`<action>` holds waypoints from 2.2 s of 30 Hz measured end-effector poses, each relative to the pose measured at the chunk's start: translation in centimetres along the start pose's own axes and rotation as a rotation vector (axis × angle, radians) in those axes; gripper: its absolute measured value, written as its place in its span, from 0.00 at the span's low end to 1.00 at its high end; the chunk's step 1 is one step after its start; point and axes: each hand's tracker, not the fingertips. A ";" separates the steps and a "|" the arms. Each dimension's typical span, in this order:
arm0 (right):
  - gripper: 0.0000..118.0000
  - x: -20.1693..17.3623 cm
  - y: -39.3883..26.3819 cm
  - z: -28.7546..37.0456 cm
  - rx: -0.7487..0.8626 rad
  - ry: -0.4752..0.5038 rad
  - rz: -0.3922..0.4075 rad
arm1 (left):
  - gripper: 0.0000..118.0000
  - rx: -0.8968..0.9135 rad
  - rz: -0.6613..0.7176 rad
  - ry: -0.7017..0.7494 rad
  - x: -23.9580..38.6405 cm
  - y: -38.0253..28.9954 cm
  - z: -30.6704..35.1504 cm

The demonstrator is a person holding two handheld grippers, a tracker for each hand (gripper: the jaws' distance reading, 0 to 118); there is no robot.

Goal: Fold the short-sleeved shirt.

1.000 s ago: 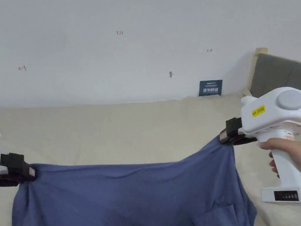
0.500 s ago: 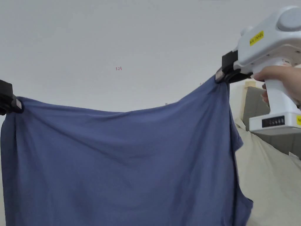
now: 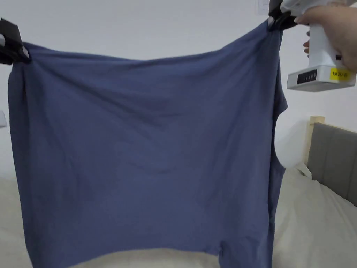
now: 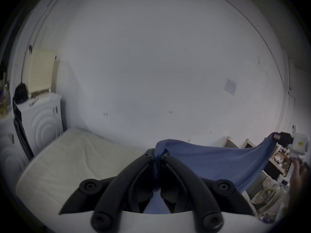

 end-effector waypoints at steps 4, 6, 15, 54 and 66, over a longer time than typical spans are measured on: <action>0.00 0.2 0.9 -3.2 0.062 -0.012 0.011 | 0.04 0.114 -0.036 0.006 0.3 0.2 -0.7; 0.00 0.1 -1.3 -3.2 0.068 0.005 0.038 | 0.04 0.150 -0.023 -0.005 -0.2 -1.2 -1.4; 0.00 2.4 -26.4 -5.2 -0.311 0.100 0.081 | 0.04 -0.311 -0.026 -0.005 -4.1 -24.9 -4.9; 0.18 14.4 -53.7 18.6 -1.031 0.220 0.035 | 0.06 -0.848 -0.158 -0.019 -12.9 -50.4 18.1; 0.76 13.8 -45.6 24.4 -0.653 0.235 -0.287 | 0.97 -0.506 0.148 -0.126 -9.7 -42.9 24.5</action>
